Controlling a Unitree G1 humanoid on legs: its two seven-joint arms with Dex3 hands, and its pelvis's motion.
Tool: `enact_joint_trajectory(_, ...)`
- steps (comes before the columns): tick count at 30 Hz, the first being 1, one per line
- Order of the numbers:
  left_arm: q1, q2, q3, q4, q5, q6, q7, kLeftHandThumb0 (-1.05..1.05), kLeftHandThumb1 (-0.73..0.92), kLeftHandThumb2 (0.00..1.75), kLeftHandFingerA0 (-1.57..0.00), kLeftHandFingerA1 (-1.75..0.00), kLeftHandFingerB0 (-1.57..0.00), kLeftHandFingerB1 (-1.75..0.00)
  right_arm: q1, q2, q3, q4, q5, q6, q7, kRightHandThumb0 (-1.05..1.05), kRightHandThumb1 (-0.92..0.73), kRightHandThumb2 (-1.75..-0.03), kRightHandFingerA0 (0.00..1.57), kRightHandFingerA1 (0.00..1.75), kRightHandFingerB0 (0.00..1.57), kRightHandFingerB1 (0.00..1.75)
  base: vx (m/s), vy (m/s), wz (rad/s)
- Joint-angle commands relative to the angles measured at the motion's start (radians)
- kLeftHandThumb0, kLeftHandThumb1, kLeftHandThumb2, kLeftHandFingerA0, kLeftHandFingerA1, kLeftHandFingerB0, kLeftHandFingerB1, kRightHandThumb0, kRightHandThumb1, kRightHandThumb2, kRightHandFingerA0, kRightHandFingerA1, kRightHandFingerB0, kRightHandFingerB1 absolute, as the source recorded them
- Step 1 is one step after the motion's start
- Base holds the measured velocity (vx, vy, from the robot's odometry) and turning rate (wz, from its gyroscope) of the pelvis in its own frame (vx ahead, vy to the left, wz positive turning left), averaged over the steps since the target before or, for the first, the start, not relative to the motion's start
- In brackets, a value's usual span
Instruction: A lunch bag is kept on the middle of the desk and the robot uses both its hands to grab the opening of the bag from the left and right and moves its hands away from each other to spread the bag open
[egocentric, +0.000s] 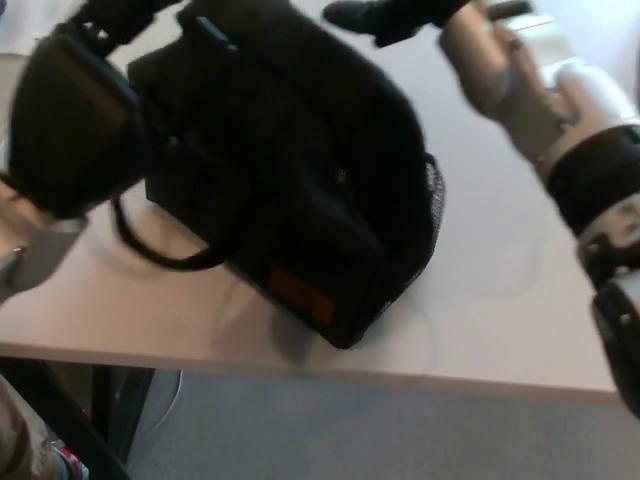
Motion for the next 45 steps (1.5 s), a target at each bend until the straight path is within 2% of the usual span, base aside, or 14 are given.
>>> enact_joint_trajectory(1,0.075,0.087,0.066,-0.038,-0.036,0.001,-0.021,0.00,0.42,0.81,-0.34,-0.38,-0.23,-0.31,0.127,-0.106,-0.008,-0.163,0.128,-0.049,0.092,-0.36,-0.55,-0.56,0.36,0.39,0.07,0.27,0.00,0.000,0.00)
enact_joint_trajectory(12,0.312,0.212,0.233,-0.134,-0.124,-0.060,-0.018,-0.02,0.31,0.92,-0.25,-0.55,-0.11,-0.49,0.646,-0.373,-0.145,-0.722,0.368,-0.149,0.270,-0.31,-0.52,-0.56,0.35,0.37,0.16,0.28,0.00,0.000,0.00)
enact_joint_trajectory(13,0.326,0.214,0.245,-0.138,-0.128,-0.063,-0.015,0.00,0.31,0.92,-0.25,-0.55,-0.10,-0.48,0.688,-0.387,-0.161,-0.775,0.381,-0.129,0.288,-0.28,-0.38,-0.88,0.27,0.57,0.00,0.46,0.00,0.000,0.00)
enact_joint_trajectory(14,0.343,0.213,0.258,-0.147,-0.143,-0.068,-0.020,0.04,0.32,0.94,-0.24,-0.54,-0.10,-0.48,0.728,-0.403,-0.178,-0.817,0.396,-0.125,0.295,-0.34,-0.54,-0.56,0.39,0.40,0.15,0.28,0.00,0.000,0.00)
enact_joint_trajectory(20,0.597,0.168,0.387,-0.321,-0.254,-0.100,-0.041,0.01,0.45,0.81,-0.34,-0.34,-0.24,-0.29,1.102,-0.407,-0.353,-1.114,0.474,-0.181,0.210,-0.33,-0.54,-0.56,0.59,0.50,0.29,0.30,0.00,0.000,0.00)
enact_joint_trajectory(21,0.757,0.134,0.426,-0.419,-0.305,-0.129,-0.054,-0.13,0.60,0.66,-0.33,-0.38,-0.23,-0.31,1.263,-0.350,-0.426,-1.160,0.448,-0.308,0.090,-0.30,-0.56,-0.57,0.57,0.44,0.41,0.38,0.00,0.000,0.00)
enact_joint_trajectory(22,0.886,0.105,0.444,-0.484,-0.329,-0.175,-0.036,0.02,0.36,0.97,-0.24,-0.55,-0.19,-0.52,1.408,-0.307,-0.477,-1.192,0.462,-0.399,0.038,-0.31,-0.59,-0.58,0.47,0.39,0.41,0.36,0.00,0.000,0.00)
enact_joint_trajectory(25,1.075,0.063,0.455,-0.560,-0.353,-0.254,-0.005,0.04,0.45,0.84,-0.35,-0.40,-0.29,-0.32,1.611,-0.258,-0.524,-1.210,0.499,-0.523,0.015,-0.33,-0.59,-0.58,0.45,0.38,0.41,0.35,0.00,0.000,0.00)
enact_joint_trajectory(28,1.345,-0.018,0.471,-0.601,-0.344,-0.360,0.078,0.09,0.35,1.00,-0.25,-0.56,-0.21,-0.53,1.839,-0.241,-0.358,-1.035,0.625,-0.814,0.002,-0.17,-0.59,-0.59,0.38,0.41,0.36,0.40,0.00,0.000,0.00)
enact_joint_trajectory(30,1.562,-0.094,0.413,-0.569,-0.327,-0.441,0.159,0.10,0.43,0.89,-0.32,-0.40,-0.27,-0.33,1.926,-0.161,-0.355,-0.837,0.332,-1.044,-0.057,-0.20,-0.33,-0.87,0.28,0.57,0.23,0.54,0.00,0.000,0.00)
enact_joint_trajectory(31,1.639,-0.124,0.374,-0.547,-0.331,-0.465,0.185,0.12,0.43,0.90,-0.33,-0.38,-0.27,-0.32,1.956,-0.145,-0.355,-0.797,0.217,-1.081,-0.081,-0.27,-0.51,-0.56,0.39,0.38,0.34,0.34,0.00,0.000,0.00)
enact_joint_trajectory(34,1.731,-0.168,0.282,-0.454,-0.317,-0.534,0.235,0.11,0.51,0.85,-0.32,-0.39,-0.23,-0.33,2.007,-0.116,-0.315,-0.793,0.069,-1.073,-0.146,-0.25,-0.47,-0.55,0.45,0.39,0.35,0.34,0.00,0.000,0.00)
enact_joint_trajectory(37,1.812,-0.153,0.121,-0.322,-0.432,-0.622,0.167,0.10,0.43,1.03,-0.18,-0.52,-0.08,-0.48,2.034,-0.218,-0.061,-0.848,-0.123,-0.814,-0.381,-0.33,-0.53,-0.56,0.41,0.40,0.30,0.33,0.00,0.000,0.00)
enact_joint_trajectory(45,1.778,-0.159,-0.035,-0.243,-0.496,-0.490,-0.046,0.19,0.41,1.07,-0.16,-0.54,-0.08,-0.49,1.929,-0.154,0.018,-0.636,0.251,-0.576,0.010,-0.24,-0.58,-0.61,0.20,0.38,0.04,0.17,0.00,0.000,0.00)
